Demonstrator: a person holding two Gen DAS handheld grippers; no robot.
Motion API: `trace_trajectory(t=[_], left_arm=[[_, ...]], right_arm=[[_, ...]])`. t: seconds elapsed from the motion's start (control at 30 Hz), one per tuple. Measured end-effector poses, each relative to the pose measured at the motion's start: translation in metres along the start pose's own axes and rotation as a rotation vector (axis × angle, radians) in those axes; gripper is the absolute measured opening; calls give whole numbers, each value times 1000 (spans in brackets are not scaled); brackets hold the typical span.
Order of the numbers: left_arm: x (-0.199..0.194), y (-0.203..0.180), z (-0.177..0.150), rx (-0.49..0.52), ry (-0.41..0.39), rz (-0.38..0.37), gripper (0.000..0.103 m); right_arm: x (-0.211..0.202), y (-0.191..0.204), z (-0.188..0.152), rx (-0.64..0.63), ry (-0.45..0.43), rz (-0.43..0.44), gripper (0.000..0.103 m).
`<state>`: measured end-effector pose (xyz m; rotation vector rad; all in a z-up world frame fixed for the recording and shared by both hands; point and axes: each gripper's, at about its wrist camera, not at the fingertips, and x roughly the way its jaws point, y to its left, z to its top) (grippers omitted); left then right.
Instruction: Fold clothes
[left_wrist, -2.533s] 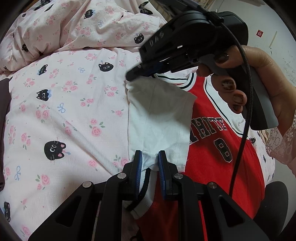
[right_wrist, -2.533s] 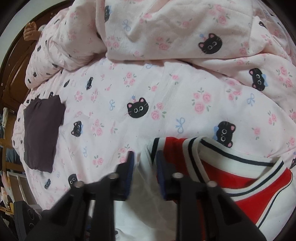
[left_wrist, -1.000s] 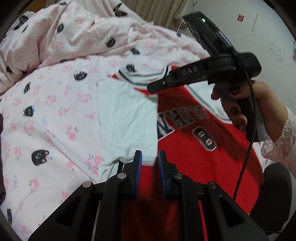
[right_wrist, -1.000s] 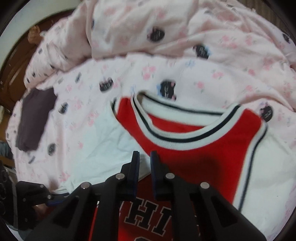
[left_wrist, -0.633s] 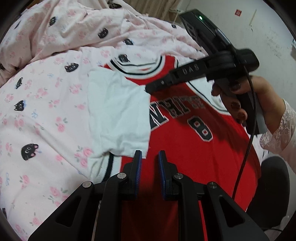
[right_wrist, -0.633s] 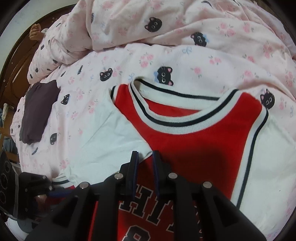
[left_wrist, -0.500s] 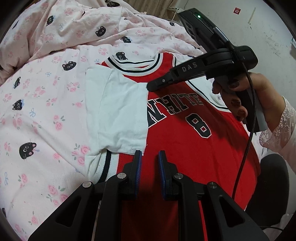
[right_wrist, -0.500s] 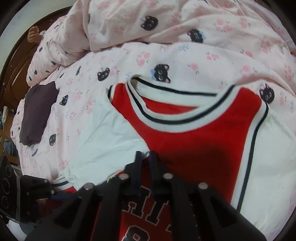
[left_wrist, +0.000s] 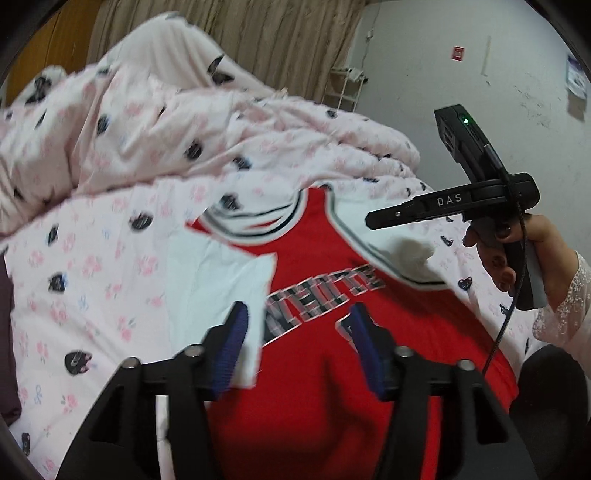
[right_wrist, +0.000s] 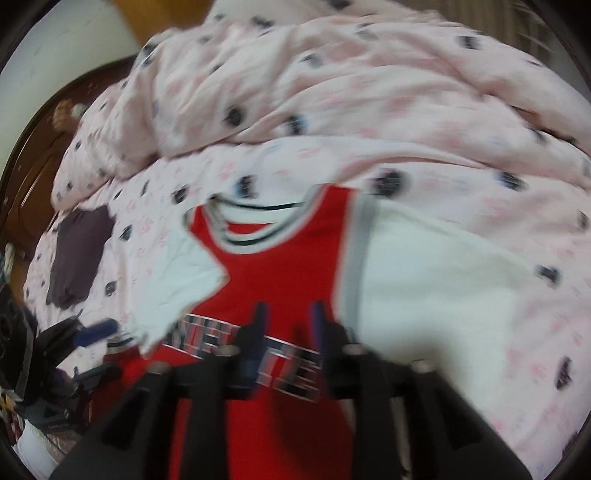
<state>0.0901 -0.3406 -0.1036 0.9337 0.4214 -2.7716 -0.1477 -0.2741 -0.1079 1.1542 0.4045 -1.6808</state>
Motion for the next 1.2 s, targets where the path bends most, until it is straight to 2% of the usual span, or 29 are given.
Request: trace_trajectory(t=[0.13, 0.33, 0.53, 0.63, 0.7, 0.97, 1.0, 1.13, 1.2], left_arm=[[15, -37, 7, 77, -12, 33, 54], [69, -99, 16, 197, 64, 23, 54], [127, -158, 28, 316, 140, 14, 53], [156, -187, 34, 374, 178, 10, 47], [164, -191, 36, 381, 192, 20, 39], [191, -202, 41, 438, 248, 86, 36], [193, -203, 41, 452, 253, 99, 31], [199, -209, 39, 494, 263, 135, 28], [200, -211, 39, 498, 258, 143, 20]], right_arm=[[-25, -48, -7, 104, -52, -35, 47], [-52, -111, -17, 205, -126, -49, 47], [-55, -156, -23, 265, -109, -15, 48], [-51, -169, -25, 269, -96, -1, 48], [-49, -175, -26, 283, -96, 12, 48], [-53, -185, -21, 312, -113, 79, 48], [-54, -185, -21, 312, -115, 86, 48], [-51, -186, -20, 316, -101, 99, 48], [-46, -189, -21, 332, -87, 107, 48]])
